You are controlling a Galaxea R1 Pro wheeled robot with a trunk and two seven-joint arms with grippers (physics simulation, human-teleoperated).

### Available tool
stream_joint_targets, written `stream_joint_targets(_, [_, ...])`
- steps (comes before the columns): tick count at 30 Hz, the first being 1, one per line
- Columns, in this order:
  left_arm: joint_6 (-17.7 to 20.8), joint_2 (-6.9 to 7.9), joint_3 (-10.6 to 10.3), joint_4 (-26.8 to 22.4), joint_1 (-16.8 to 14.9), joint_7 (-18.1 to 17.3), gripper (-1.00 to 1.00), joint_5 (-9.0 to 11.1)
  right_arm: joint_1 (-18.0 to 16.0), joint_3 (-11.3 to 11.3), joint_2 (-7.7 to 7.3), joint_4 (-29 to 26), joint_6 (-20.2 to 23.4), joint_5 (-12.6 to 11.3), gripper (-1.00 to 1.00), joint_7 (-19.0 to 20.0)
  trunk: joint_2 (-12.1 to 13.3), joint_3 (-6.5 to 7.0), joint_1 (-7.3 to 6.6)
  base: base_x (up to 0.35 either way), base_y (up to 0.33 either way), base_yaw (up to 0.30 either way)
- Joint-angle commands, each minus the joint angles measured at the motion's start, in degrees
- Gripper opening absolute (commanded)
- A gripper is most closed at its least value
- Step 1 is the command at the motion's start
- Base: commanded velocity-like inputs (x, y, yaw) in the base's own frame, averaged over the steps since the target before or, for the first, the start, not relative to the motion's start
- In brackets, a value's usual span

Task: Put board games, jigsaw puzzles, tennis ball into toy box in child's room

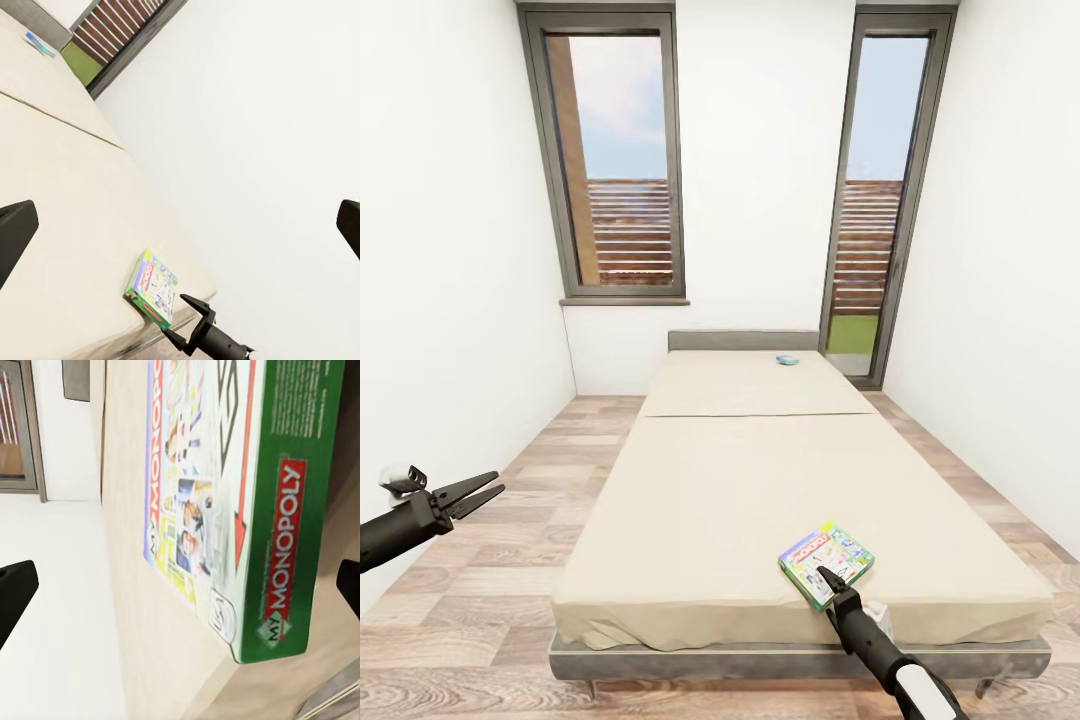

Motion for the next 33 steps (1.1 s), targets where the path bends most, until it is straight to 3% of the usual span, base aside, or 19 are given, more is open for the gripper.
stream_joint_targets(1, [0.6, 0.00, 0.0, 0.0, 0.0, -0.2, 1.00, -0.1, -0.1, -0.3, 0.02, 0.0, 0.5, -0.4, 1.00, 0.1, 0.0, -0.06, -0.01, 0.000, 0.000, 0.000])
stream_joint_targets(7, [0.7, 0.00, 0.1, 0.0, 0.0, -0.2, 1.00, -0.1, -0.1, -0.3, 0.02, 0.0, 0.5, -0.4, 1.00, 0.1, -2.0, -0.96, 1.09, 0.000, 0.000, 0.000])
stream_joint_targets(33, [0.6, 0.00, 0.1, 0.0, 0.0, -0.2, 1.00, -0.1, -0.1, -0.3, 0.05, 0.0, 0.5, -0.4, 1.00, 0.1, -2.0, -0.96, 1.09, 0.024, 0.019, 0.000])
